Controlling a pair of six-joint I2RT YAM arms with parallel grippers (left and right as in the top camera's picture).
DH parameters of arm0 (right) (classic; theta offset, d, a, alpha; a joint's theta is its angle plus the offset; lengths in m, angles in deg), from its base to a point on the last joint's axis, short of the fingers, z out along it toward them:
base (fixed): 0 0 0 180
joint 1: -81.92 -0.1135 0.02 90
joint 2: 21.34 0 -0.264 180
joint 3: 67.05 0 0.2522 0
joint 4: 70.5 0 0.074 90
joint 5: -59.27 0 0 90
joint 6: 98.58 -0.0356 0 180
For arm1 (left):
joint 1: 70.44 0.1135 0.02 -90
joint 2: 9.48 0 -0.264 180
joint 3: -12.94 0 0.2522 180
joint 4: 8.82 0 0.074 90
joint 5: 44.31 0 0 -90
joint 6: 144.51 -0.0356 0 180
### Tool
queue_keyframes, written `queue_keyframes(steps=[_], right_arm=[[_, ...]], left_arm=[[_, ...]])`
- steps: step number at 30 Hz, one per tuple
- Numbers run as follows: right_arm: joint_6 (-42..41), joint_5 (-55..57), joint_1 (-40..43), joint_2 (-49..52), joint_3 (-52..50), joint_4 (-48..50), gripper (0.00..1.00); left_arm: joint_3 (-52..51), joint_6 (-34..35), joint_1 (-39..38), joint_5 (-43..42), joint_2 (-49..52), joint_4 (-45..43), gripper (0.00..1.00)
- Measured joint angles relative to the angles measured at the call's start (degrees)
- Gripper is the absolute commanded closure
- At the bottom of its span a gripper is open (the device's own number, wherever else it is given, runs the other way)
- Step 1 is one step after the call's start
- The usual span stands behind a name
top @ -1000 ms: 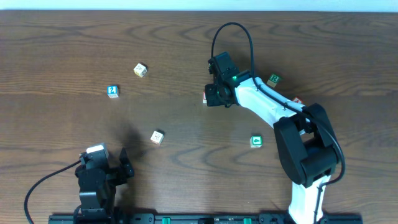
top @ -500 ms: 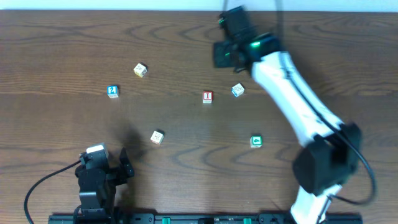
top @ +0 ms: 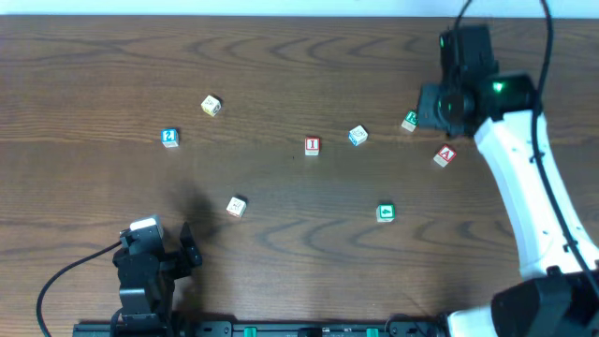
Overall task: Spell out Ai2
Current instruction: 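Move the right gripper to the red-bordered A block and grasp it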
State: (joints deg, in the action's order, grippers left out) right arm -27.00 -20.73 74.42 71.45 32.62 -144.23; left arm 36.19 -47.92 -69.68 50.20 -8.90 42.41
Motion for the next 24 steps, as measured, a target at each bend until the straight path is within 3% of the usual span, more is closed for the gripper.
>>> queue_keyframes(steps=[3,4,5,7,8,9,15,24], right_arm=[[-0.61,0.15,2.78,-0.26,-8.39,3.3,0.99],[-0.92,0.15,3.72,-0.24,-11.06,5.07,0.92],[-1.6,0.22,4.55,-0.17,-13.4,6.69,0.8],[-2.29,0.35,5.79,-0.17,-17.05,10.82,0.43],[-2.36,0.39,6.12,-0.17,-18.12,12.5,0.32],[-2.38,0.44,6.29,-0.17,-19.12,14.34,0.28],[-3.5,0.46,6.43,-0.15,-22.84,21.75,0.27],[-10.32,0.52,8.02,6.03,-24.26,25.33,0.28]], left_arm=[[0.0,0.0,0.0,0.0,0.0,0.0,0.05],[0.0,0.0,0.0,0.0,0.0,0.0,0.05],[0.0,0.0,0.0,0.0,0.0,0.0,0.05],[0.0,0.0,0.0,0.0,0.0,0.02,0.05],[0.0,0.0,0.0,0.0,0.0,0.0,0.04],[0.0,0.0,0.0,0.0,0.0,0.02,0.05],[0.0,0.0,0.0,0.0,0.0,0.02,0.05],[0.0,0.0,0.0,0.0,0.0,0.02,0.05]])
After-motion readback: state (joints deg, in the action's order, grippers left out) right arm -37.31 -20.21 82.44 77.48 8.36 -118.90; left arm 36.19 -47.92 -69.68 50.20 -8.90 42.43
